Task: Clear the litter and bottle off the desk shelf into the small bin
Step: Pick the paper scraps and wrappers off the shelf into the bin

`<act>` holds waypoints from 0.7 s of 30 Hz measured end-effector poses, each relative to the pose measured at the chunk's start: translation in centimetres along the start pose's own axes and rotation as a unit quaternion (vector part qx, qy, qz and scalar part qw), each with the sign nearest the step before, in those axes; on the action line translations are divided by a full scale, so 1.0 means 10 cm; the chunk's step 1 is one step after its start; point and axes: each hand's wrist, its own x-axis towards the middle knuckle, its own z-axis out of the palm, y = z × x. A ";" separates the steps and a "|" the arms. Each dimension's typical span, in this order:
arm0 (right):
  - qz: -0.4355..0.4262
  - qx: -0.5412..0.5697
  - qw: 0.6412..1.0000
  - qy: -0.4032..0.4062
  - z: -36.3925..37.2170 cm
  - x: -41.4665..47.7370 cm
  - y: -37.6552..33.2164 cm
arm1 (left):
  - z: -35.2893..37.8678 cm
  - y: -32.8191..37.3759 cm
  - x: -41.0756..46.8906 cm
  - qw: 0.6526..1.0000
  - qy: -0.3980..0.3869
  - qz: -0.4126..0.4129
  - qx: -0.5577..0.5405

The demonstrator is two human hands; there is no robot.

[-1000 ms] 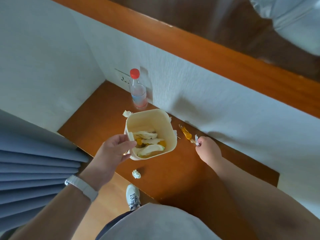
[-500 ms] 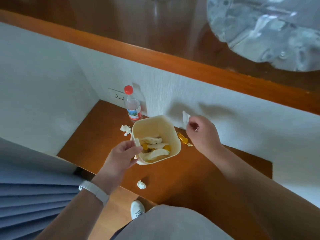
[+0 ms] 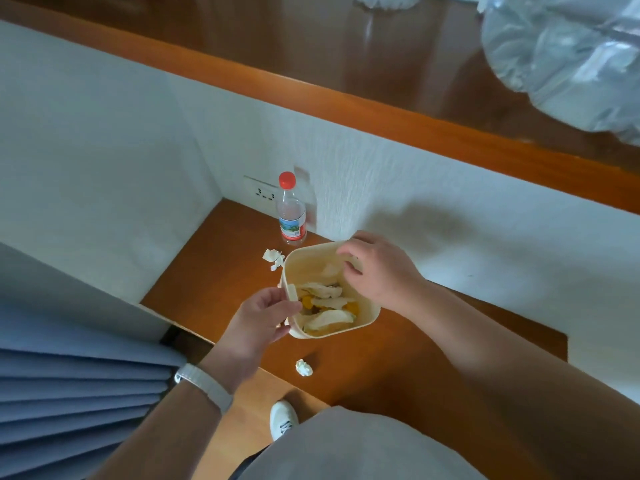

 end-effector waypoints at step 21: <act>0.230 -0.034 0.961 -0.151 0.94 -0.28 1.12 | -0.16 -0.07 0.08 0.996 0.075 -0.034 -0.031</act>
